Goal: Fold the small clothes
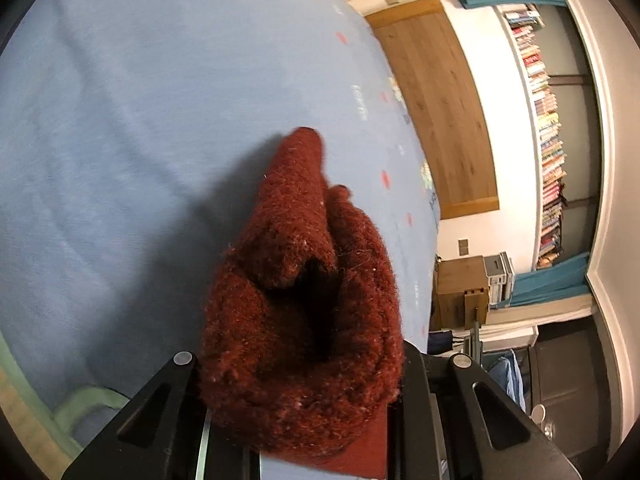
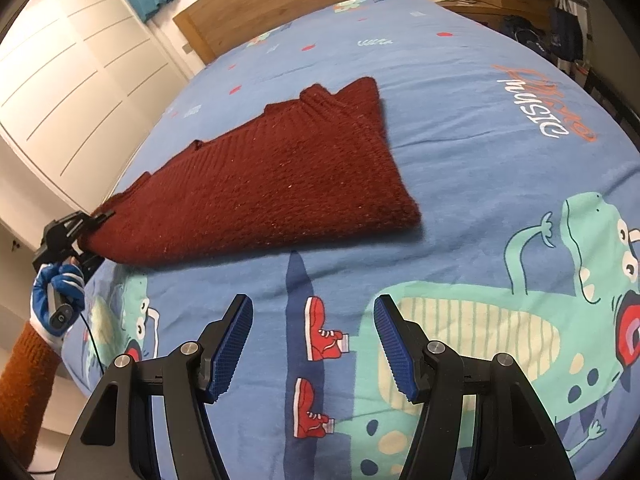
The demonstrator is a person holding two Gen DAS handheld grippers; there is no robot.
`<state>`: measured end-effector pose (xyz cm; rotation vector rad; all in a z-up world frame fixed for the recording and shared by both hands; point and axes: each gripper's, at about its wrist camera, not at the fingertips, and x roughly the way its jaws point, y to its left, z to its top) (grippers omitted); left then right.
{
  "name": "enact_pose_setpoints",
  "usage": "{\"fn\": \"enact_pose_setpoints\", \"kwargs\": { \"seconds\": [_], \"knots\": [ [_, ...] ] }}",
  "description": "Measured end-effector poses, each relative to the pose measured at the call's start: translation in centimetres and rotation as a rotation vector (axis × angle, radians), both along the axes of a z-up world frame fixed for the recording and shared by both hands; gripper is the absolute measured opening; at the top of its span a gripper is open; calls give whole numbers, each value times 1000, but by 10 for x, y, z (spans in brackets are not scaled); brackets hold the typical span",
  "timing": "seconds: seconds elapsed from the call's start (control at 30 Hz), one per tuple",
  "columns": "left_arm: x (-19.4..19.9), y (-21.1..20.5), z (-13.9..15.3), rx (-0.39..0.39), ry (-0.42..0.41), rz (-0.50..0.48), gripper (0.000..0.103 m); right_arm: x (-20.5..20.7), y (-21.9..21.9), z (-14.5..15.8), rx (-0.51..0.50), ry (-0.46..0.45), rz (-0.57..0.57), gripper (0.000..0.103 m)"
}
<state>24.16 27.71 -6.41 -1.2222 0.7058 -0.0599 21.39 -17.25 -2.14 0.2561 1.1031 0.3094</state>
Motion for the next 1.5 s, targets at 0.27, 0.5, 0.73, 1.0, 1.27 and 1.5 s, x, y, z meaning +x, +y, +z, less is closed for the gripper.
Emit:
{"fn": "enact_pose_setpoints", "kwargs": {
  "seconds": [0.27,0.5,0.73,1.0,1.27,1.5],
  "knots": [
    [29,-54,39,-50,-83,-71,17,-10,-25,7,40,-19,-45,65],
    [57,-105,60,-109,-135,-162,17,-21,-54,14,52,-43,-91,65],
    [99,-191,66,-111,-138,-324,17,-28,-83,19,30,-63,-135,65],
    [113,-290,30,81,-16,-516,17,-38,-115,19,28,-68,-189,65],
    [94,-349,48,355,-13,-578,17,-47,-136,11,48,-54,-229,65],
    [80,-390,25,467,47,-630,18,-52,-139,8,63,-46,-243,65]
  ]
}}
